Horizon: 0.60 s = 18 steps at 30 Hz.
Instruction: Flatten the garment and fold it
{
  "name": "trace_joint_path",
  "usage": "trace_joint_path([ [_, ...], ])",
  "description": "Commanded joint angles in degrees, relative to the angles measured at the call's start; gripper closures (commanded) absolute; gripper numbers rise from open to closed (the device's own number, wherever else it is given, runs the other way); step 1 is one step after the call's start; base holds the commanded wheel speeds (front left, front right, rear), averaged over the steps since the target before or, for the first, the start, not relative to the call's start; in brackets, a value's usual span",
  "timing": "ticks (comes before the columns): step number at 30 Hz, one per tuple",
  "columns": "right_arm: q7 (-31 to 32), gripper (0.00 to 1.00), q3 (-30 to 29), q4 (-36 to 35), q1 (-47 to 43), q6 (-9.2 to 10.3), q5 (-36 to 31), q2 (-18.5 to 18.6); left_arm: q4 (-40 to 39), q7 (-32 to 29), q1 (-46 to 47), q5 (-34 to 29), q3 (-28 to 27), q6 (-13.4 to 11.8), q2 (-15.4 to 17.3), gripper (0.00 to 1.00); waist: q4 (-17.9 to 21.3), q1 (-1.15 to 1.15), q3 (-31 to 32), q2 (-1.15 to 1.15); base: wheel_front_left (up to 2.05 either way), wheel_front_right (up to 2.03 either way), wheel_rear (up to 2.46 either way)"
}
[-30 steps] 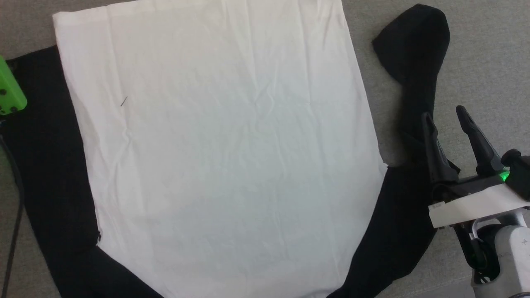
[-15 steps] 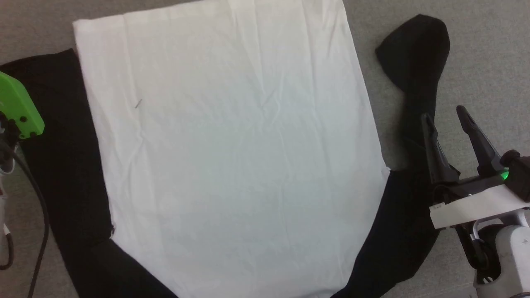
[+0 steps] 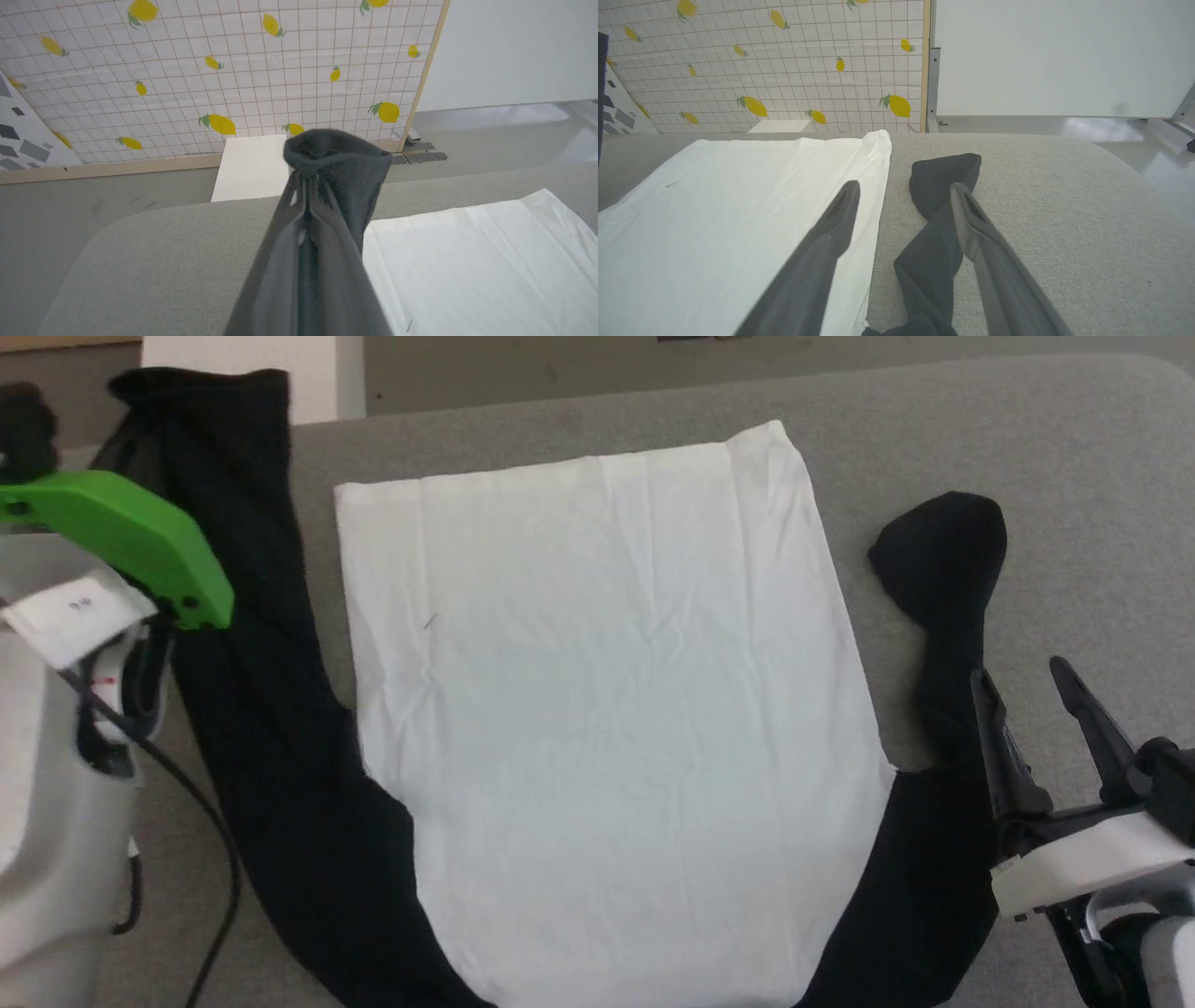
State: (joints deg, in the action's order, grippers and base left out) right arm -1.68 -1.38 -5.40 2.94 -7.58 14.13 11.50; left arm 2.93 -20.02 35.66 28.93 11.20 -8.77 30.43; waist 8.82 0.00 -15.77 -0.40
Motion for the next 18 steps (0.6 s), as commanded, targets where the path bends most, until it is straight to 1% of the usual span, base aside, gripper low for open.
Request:
trace_joint_path([
  [1, 0.5, 0.00, -0.2, -0.9, -0.8, 0.09, -0.3, -0.4, -1.7, 0.3, 0.7, -1.4, 1.3, 0.4, -1.1, 1.00, -3.5, 0.00, 4.2, 0.40, 0.00, 0.00, 0.00],
  [7, 2.7, 0.00, -1.0, -3.2, -2.8, 0.09, -0.8, -1.0, -10.3, -1.0, 1.1, -2.8, 8.4, 0.9, -6.2, 1.00, -4.5, 0.00, 6.7, 0.40, 0.00, 0.00, 0.00],
  [11, 3.8, 0.00, -1.2, -4.3, -3.7, 0.09, -1.0, -1.3, -14.9, -1.1, 0.9, -2.6, 13.9, 1.1, -11.9, 1.00, -4.6, 0.00, 7.8, 0.40, 0.00, 0.00, 0.00],
  [14, 4.2, 0.00, -1.1, -4.8, -4.1, 0.09, -0.9, -1.5, -15.3, -0.2, 0.0, -1.4, 17.9, 1.6, -16.4, 1.00, -4.5, 0.00, 8.1, 0.40, 0.00, 0.00, 0.00],
  [18, 4.7, 0.00, -0.9, -5.3, -4.5, 0.09, -0.7, -1.6, -11.2, 1.1, -1.7, -1.0, 23.8, 2.4, -21.8, 1.00, -3.6, 0.00, 7.9, 0.40, 0.00, 0.00, 0.00],
])
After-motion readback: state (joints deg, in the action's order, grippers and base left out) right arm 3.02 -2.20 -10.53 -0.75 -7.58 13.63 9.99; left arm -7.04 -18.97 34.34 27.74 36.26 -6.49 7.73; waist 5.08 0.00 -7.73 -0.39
